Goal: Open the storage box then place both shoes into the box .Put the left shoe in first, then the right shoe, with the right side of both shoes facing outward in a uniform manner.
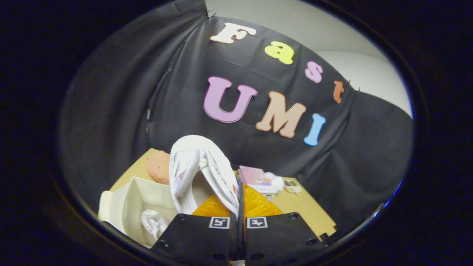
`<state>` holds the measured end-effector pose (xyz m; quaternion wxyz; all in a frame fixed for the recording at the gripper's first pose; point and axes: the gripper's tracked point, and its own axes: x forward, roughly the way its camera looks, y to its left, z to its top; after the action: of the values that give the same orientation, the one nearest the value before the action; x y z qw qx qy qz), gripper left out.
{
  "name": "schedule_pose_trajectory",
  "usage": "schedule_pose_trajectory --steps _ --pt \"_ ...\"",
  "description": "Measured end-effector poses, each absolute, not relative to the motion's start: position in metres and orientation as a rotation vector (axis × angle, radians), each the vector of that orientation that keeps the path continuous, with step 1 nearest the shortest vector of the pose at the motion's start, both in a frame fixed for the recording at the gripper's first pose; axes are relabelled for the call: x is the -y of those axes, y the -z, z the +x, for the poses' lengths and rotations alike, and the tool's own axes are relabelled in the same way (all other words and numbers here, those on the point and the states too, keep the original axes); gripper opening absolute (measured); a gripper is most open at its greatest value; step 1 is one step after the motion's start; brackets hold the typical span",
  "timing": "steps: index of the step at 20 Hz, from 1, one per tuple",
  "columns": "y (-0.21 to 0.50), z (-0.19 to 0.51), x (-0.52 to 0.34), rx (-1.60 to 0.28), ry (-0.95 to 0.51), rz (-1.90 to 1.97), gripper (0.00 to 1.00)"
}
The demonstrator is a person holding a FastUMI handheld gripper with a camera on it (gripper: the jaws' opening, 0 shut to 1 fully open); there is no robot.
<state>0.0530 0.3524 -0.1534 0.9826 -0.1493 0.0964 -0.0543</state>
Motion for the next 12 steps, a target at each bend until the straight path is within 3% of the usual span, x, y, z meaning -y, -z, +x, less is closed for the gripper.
schedule_pose_trajectory --steps 8,9,12 --pt "0.246 0.078 -0.364 -0.465 0.032 -0.227 0.05" --pt "0.255 0.081 -0.367 -0.492 0.009 -0.192 0.1" --pt "0.28 0.083 -0.366 -0.56 -0.027 -0.094 0.14"
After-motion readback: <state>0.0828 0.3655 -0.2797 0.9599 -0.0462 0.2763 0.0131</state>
